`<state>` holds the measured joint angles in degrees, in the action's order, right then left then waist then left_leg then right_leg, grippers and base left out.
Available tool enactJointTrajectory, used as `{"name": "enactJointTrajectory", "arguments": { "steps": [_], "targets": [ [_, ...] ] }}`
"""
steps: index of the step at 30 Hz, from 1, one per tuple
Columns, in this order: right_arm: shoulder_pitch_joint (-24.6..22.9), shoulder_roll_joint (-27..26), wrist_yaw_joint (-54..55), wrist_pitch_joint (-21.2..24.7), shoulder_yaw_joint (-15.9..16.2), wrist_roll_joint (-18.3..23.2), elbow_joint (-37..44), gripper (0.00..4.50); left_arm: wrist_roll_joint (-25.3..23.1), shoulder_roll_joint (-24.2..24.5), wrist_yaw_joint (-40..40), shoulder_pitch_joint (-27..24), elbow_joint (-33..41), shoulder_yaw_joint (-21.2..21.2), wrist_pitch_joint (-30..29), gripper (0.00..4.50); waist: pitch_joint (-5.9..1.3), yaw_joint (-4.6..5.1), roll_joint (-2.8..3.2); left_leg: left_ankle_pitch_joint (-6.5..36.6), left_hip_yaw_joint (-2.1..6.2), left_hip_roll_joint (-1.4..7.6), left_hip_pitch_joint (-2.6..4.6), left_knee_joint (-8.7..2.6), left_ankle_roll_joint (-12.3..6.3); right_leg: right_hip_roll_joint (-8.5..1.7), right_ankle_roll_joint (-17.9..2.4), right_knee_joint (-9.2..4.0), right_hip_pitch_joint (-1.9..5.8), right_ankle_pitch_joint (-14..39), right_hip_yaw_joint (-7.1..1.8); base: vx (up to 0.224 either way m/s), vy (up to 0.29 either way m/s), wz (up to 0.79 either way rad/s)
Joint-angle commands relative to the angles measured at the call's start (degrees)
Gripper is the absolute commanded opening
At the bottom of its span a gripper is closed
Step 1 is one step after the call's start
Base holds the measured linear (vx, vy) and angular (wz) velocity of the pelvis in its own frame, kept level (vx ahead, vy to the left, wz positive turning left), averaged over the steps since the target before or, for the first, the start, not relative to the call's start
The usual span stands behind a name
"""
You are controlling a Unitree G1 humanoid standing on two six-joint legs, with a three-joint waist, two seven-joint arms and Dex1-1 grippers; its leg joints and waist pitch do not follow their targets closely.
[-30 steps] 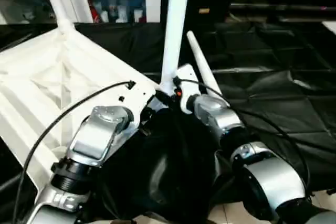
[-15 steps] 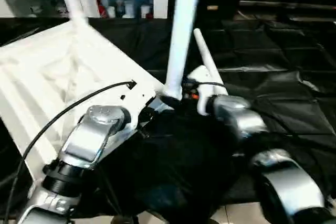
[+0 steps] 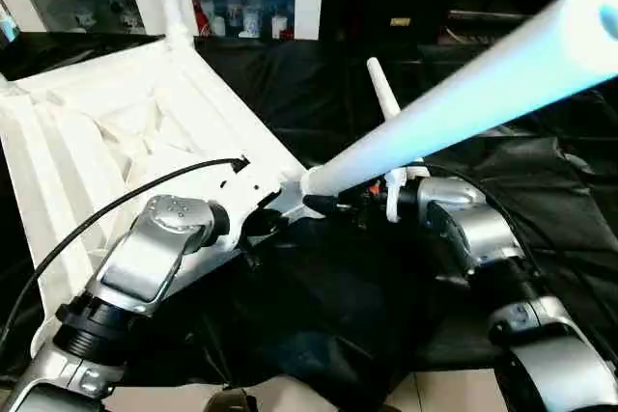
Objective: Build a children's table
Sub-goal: Pick table leg
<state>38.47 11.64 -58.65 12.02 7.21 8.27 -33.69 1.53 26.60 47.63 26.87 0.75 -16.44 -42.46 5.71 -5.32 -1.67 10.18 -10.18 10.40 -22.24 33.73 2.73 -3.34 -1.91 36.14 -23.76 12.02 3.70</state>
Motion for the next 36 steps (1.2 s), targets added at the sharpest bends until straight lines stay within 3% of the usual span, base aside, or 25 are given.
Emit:
{"name": "enactJointTrajectory", "arguments": {
  "steps": [1, 3, 8, 9, 14, 18, 22, 26, 31, 33, 36],
  "targets": [
    [-0.8, -0.9, -0.3, 0.9, 1.2, 0.0, 0.4, 3.86, 1.7, -0.6, 1.6, 0.7, 1.6, -0.9, 2.2, 0.00, -4.59, 0.08, 0.84, 2.7, 0.95, 3.08, 1.23, -3.32, -4.34, -5.11, -16.4, -3.27, 3.85, -3.6, -3.32, 0.000, 0.000, 0.00],
    [-0.7, -1.4, 0.6, 0.7, 1.0, -0.3, -0.9, 3.60, 1.9, -0.6, 2.2, 0.7, 1.7, -1.2, 2.3, 0.00, -4.64, 0.06, 0.95, 2.4, 1.00, 3.05, 1.28, -3.31, -4.09, -5.09, -16.4, -3.21, 3.84, -3.9, -3.29, 0.000, 0.000, 0.00],
    [-0.3, -1.5, 0.8, 1.9, 0.2, 0.6, -1.0, 3.42, 2.5, 0.3, 3.6, 0.6, 2.2, -1.8, 2.7, 0.00, -4.77, 0.02, 1.02, 1.6, 1.07, 3.00, 1.30, -3.16, -4.53, -5.02, -16.7, -2.96, 3.91, -5.9, -3.22, 0.000, 0.000, 0.00],
    [-0.2, -1.5, 0.7, 2.1, 0.0, 0.9, -1.1, 3.11, 2.7, 0.6, 4.3, 0.3, 2.5, -2.0, 2.7, 0.00, -4.89, -0.03, 1.07, 1.3, 1.10, 3.01, 1.29, -3.11, -4.58, -5.06, -16.9, -2.84, 3.99, -6.5, -3.19, 0.000, 0.000, 0.00],
    [0.9, -1.7, 0.6, 3.5, -1.9, 2.8, -3.4, 2.86, 3.1, 1.4, 6.4, -0.1, 3.1, -2.3, 3.7, 0.00, -5.03, -0.40, 1.01, 1.2, 1.03, 3.06, 1.44, -3.03, -4.42, -5.07, -17.1, -2.82, 3.97, -6.6, -3.15, 0.000, 0.000, 0.00],
    [1.4, -1.7, 0.8, 3.1, -2.4, 2.8, -5.3, 2.85, 3.6, 1.8, 7.1, 0.2, 3.0, -2.0, 4.6, 0.00, -5.19, -0.81, 0.96, 1.4, 1.07, 3.09, 1.44, -3.03, -3.68, -5.14, -16.8, -2.70, 4.08, -5.6, -3.08, 0.000, 0.000, 0.00],
    [1.7, -1.5, 0.7, 3.0, -2.6, 3.3, -5.2, 2.84, 4.1, 2.4, 7.7, -0.2, 3.8, -2.1, 4.8, 0.00, -5.49, -0.88, 0.70, 0.8, 1.04, 2.96, 1.39, -2.89, -3.73, -5.15, -16.5, -2.59, 4.25, -6.1, -3.04, 0.000, 0.000, 0.00],
    [2.2, -1.0, 0.0, 3.1, -3.2, 4.1, -4.9, 2.84, 4.3, 2.9, 8.8, -0.9, 4.5, -2.2, 5.5, 0.00, -5.53, -1.03, 0.82, 0.2, 1.05, 2.98, 1.34, -2.79, -3.93, -5.16, -16.5, -2.49, 4.14, -6.4, -3.01, 0.000, 0.000, 0.00],
    [2.5, 0.9, -4.0, 8.4, -5.1, 8.0, -1.6, 2.84, 4.6, 3.5, 9.5, -0.9, 4.4, -1.8, 6.9, 0.00, -5.75, -1.38, 0.81, 0.5, 1.07, 3.05, 1.42, -2.67, -4.08, -5.02, -16.4, -2.40, 4.18, -6.1, -2.90, 0.000, 0.000, 0.00],
    [3.7, 4.7, -7.6, 16.0, -4.5, 8.8, -1.8, 2.84, 4.9, 4.0, 10.2, -0.7, 4.2, -1.7, 7.1, 0.00, -5.81, -1.42, 0.82, 1.3, 1.11, 2.93, 1.35, -2.65, -3.76, -4.90, -16.1, -2.50, 4.40, -4.5, -2.81, 0.000, 0.000, 0.00],
    [4.5, 5.8, -8.1, 19.0, -5.3, 9.7, -2.8, 2.84, 4.9, 4.0, 10.4, -0.6, 4.0, -1.8, 7.3, 0.00, -5.63, -1.73, 0.58, 3.0, 0.90, 2.90, 1.29, -2.57, -2.54, -5.12, -15.6, -2.81, 4.26, -1.2, -2.99, 0.000, 0.000, 0.00]
  ]
}}
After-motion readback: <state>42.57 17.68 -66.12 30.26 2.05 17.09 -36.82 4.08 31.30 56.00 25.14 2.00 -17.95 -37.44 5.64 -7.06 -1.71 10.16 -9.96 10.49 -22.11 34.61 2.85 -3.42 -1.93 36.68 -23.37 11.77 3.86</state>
